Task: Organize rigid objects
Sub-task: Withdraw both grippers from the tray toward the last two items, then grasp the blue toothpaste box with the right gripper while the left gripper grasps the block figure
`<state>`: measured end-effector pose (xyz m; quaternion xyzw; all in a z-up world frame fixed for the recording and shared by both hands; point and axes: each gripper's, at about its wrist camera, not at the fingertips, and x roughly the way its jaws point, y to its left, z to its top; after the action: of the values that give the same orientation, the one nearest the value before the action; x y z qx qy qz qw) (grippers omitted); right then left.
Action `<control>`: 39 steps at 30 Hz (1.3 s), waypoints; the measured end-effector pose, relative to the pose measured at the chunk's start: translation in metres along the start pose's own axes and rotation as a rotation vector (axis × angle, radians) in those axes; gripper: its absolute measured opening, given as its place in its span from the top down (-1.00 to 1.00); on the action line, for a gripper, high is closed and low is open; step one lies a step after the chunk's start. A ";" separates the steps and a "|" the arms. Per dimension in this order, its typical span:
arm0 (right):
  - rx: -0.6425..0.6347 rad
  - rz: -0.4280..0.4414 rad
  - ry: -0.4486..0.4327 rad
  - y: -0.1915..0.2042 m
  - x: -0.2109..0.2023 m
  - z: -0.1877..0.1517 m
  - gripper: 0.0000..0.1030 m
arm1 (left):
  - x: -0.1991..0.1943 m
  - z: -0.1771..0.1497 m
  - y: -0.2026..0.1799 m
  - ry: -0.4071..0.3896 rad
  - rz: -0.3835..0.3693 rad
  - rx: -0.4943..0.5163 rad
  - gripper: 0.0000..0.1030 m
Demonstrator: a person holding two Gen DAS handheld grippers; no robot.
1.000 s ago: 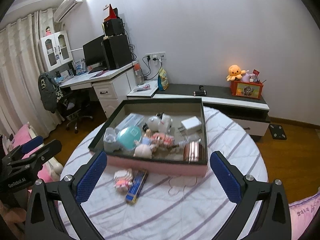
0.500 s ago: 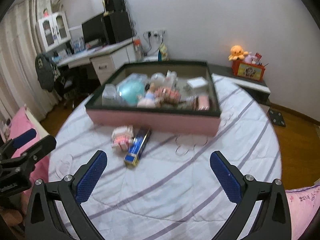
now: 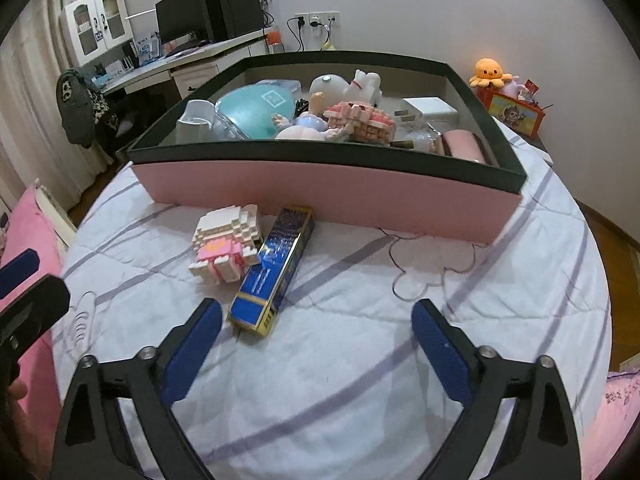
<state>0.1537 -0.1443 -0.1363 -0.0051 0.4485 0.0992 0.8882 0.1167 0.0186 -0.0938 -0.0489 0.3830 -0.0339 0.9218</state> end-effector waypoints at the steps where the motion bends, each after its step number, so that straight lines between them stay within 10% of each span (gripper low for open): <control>1: -0.005 0.008 0.004 0.001 0.003 0.001 -0.65 | 0.002 0.000 -0.001 0.004 -0.001 0.001 -1.00; 4: -0.038 -0.018 0.012 0.000 0.009 0.004 -0.09 | 0.006 0.001 -0.003 0.013 -0.003 0.008 -1.00; 10: -0.054 -0.009 -0.010 -0.012 0.009 0.007 0.12 | 0.016 0.001 -0.009 0.034 -0.013 0.016 -1.00; 13: -0.091 0.031 -0.023 -0.010 0.011 0.011 0.61 | 0.020 0.002 -0.016 0.038 -0.019 0.032 -1.00; 29: 0.004 0.038 -0.033 -0.059 0.000 0.005 0.60 | 0.088 0.013 -0.068 0.148 -0.066 0.105 -0.98; 33: 0.009 0.051 -0.033 -0.060 0.000 0.006 0.60 | 0.101 0.018 -0.071 0.163 -0.043 0.108 -0.68; 35: 0.010 0.052 -0.034 -0.060 0.000 0.005 0.60 | 0.101 0.020 -0.075 0.153 -0.047 0.140 -0.12; 39: 0.018 0.058 -0.036 -0.060 0.000 0.006 0.60 | 0.096 0.019 -0.067 0.150 -0.089 0.128 -0.07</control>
<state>0.1695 -0.2030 -0.1371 0.0178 0.4332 0.1207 0.8930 0.1963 -0.0558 -0.1401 -0.0043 0.4454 -0.1028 0.8894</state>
